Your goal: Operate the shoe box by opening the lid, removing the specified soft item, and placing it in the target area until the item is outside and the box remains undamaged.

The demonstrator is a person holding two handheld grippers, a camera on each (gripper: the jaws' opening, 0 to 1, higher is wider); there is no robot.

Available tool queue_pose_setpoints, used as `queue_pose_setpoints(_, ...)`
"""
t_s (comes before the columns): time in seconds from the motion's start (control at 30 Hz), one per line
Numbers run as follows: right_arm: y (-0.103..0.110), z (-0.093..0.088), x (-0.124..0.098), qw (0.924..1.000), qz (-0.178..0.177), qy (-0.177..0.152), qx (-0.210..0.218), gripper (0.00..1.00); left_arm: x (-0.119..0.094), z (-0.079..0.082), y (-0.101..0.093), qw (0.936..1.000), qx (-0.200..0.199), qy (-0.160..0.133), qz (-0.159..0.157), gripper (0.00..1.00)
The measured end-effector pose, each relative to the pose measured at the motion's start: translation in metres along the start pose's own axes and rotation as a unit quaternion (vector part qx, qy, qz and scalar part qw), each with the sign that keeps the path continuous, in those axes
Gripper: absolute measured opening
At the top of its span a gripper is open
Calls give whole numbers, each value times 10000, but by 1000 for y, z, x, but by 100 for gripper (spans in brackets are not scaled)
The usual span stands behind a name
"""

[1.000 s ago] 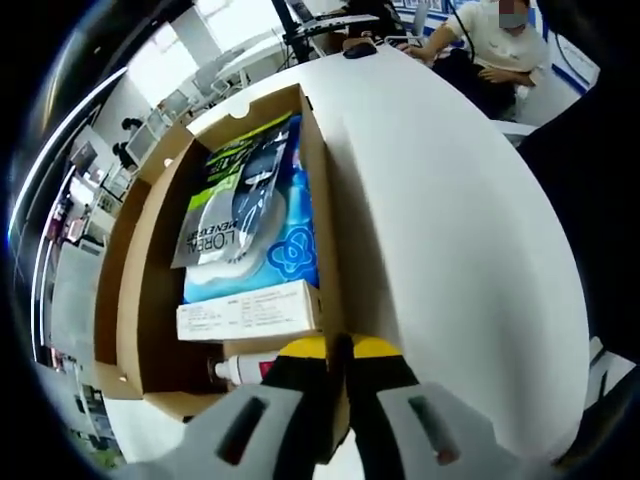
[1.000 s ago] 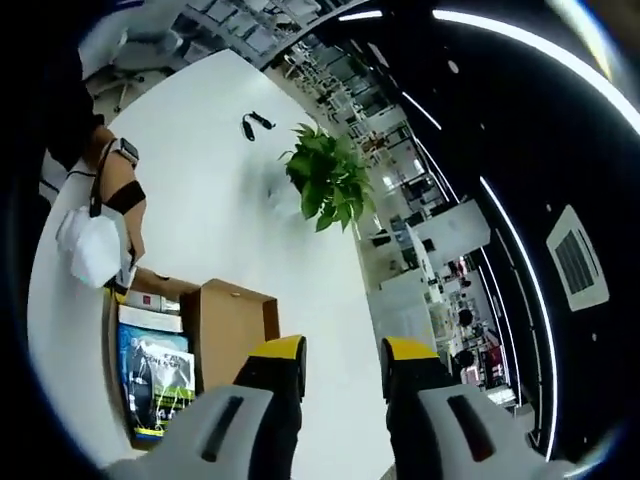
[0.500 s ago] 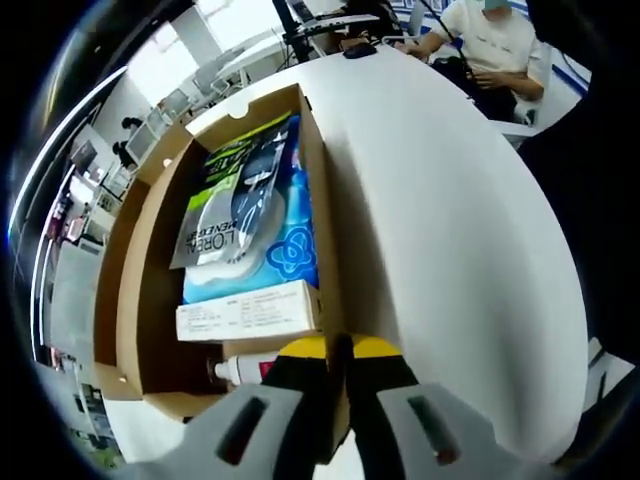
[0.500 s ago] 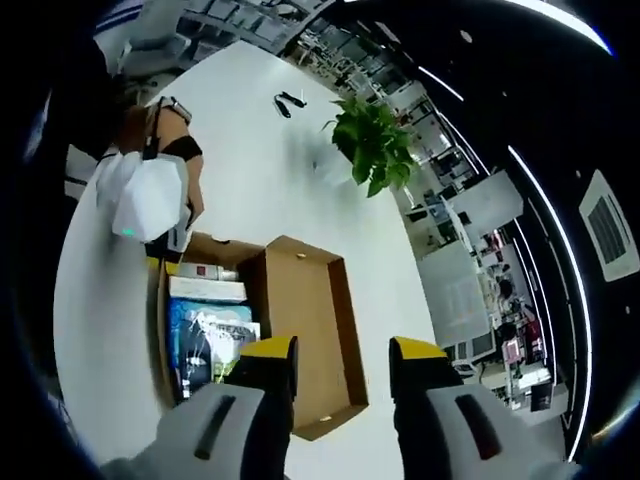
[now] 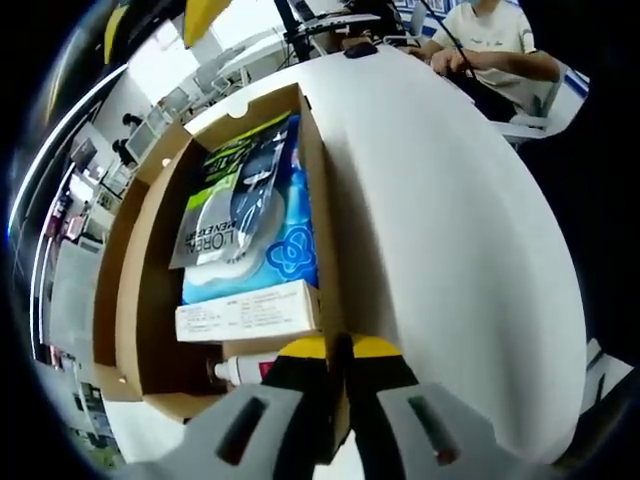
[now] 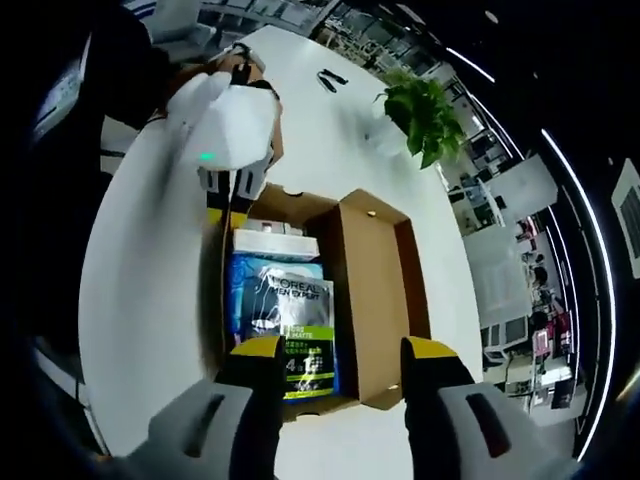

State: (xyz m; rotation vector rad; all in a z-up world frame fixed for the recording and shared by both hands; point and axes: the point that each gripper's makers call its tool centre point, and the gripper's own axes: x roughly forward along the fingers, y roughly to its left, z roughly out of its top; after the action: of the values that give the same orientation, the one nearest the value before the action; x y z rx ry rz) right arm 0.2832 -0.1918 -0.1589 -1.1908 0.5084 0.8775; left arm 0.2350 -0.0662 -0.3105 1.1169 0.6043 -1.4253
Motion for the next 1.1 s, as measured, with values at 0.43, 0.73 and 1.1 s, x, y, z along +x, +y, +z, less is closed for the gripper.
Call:
queue_pose_setpoints(0.43,18,-5,26,9989,437,124,-118,49,-7,2,-11,9997,70,-41,-228,2)
queue_pose_setpoints(0.73,33,-11,47,9971,701,208,-214,51,-7,5,-6,9997,64,-71,-216,3)
queue_pose_setpoints(1.1,58,-20,70,9912,1227,407,-301,54,-5,5,-4,9997,94,-32,-203,4)
